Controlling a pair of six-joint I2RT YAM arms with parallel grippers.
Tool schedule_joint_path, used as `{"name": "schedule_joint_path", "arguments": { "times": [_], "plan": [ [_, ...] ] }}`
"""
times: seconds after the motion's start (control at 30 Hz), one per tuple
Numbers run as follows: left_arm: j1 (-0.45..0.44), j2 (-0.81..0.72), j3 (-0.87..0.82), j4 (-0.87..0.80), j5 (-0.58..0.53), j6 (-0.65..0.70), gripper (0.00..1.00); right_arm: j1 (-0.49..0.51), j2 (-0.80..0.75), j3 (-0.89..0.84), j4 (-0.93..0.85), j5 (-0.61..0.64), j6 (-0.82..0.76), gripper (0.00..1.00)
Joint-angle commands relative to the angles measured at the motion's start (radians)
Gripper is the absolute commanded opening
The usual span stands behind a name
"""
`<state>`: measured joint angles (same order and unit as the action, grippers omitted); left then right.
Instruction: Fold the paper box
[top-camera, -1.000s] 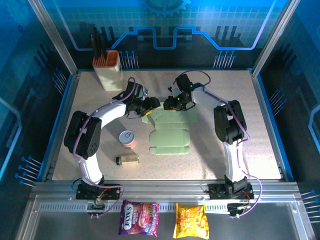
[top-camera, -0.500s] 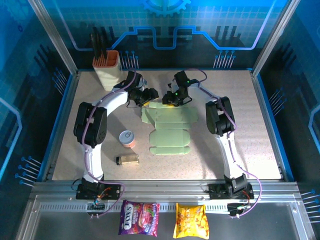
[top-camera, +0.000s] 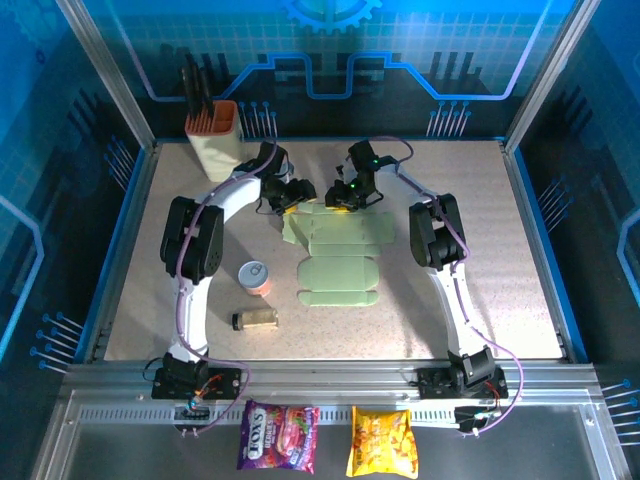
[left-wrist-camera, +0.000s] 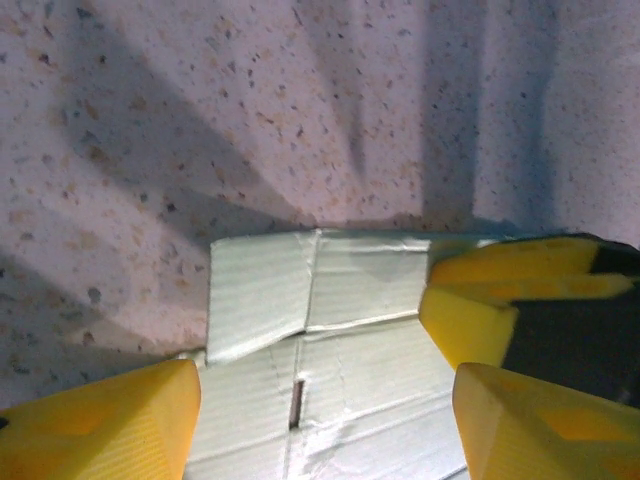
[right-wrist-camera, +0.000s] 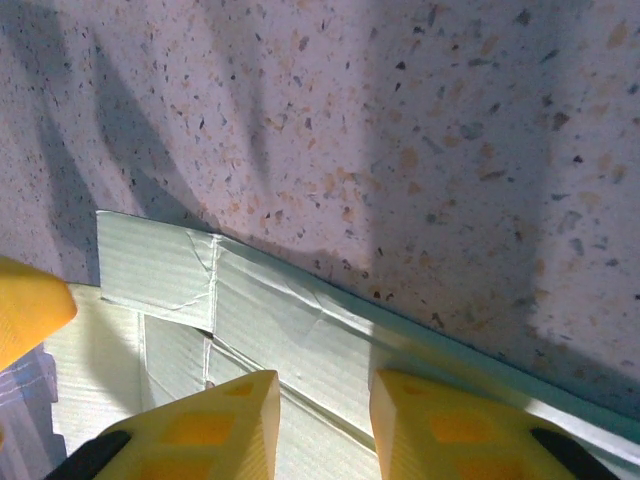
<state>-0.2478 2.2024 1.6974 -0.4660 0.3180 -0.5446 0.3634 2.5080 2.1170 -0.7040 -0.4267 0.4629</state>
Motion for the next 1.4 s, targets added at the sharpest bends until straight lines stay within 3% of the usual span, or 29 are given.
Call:
{"name": "schedule_joint_path", "arguments": {
  "times": [0.0, 0.13, 0.4, 0.7, 1.0, 1.37],
  "plan": [
    [0.008, 0.046, 0.072, -0.089, -0.046, 0.037, 0.71, -0.008, 0.026, -0.042, -0.061, 0.035, -0.015, 0.32],
    [0.007, 0.083, 0.115, -0.102, -0.023, 0.039, 0.70, -0.008, 0.020, -0.061, -0.049, 0.034, -0.013, 0.32],
    [0.005, 0.079, 0.116, -0.044, 0.045, 0.017, 0.53, -0.006, 0.011, -0.085, -0.020, 0.021, 0.002, 0.32],
    [-0.020, 0.020, 0.076, -0.017, 0.061, -0.015, 0.52, 0.002, -0.001, -0.098, -0.012, 0.018, 0.002, 0.32],
    [-0.056, 0.081, 0.125, -0.011, 0.072, -0.037, 0.48, 0.005, -0.015, -0.124, 0.009, 0.009, 0.010, 0.30],
    [-0.076, 0.152, 0.162, -0.012, 0.071, -0.055, 0.43, 0.005, -0.024, -0.168, 0.036, 0.002, 0.014, 0.18]
  ]
}}
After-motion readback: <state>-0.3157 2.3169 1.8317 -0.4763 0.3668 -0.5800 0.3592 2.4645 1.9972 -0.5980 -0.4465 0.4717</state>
